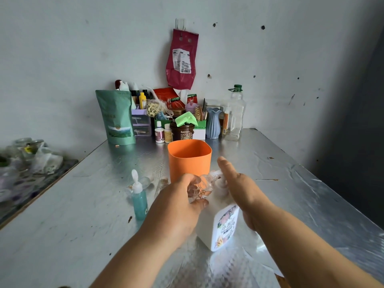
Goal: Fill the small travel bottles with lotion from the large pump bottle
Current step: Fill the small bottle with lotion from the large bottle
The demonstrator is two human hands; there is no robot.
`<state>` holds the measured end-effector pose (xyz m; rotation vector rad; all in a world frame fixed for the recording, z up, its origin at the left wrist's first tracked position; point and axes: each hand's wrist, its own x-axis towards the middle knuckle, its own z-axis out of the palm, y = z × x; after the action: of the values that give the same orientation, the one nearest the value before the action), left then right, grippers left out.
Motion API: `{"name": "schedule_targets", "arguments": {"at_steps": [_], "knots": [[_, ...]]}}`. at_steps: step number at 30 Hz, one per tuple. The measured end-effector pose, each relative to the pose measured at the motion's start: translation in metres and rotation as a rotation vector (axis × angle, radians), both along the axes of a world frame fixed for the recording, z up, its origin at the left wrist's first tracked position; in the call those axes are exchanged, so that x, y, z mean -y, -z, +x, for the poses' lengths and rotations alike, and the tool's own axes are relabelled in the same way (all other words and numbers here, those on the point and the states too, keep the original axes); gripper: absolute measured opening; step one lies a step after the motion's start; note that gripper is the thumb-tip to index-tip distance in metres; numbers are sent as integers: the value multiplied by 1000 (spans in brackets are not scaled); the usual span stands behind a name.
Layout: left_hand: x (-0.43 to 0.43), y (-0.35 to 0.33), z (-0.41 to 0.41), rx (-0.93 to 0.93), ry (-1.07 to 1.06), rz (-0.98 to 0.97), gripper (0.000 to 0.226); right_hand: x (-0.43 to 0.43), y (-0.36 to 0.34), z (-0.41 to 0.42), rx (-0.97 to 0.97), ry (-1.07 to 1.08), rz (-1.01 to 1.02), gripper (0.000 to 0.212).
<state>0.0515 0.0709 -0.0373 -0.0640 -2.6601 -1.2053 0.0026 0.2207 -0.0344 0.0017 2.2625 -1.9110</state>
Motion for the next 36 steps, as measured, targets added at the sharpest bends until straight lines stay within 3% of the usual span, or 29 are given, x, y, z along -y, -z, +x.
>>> {"name": "schedule_targets", "arguments": {"at_steps": [10, 16, 26, 36], "knots": [[2, 4, -4, -8, 33, 40, 32, -1, 3, -4, 0, 50, -3, 61], [1, 10, -8, 6, 32, 36, 34, 0, 9, -8, -52, 87, 20, 50], [0, 2, -2, -17, 13, 14, 30, 4, -9, 6, 77, 12, -7, 64], [3, 6, -4, -23, 27, 37, 33, 4, -11, 10, 60, 23, -34, 63]]}}
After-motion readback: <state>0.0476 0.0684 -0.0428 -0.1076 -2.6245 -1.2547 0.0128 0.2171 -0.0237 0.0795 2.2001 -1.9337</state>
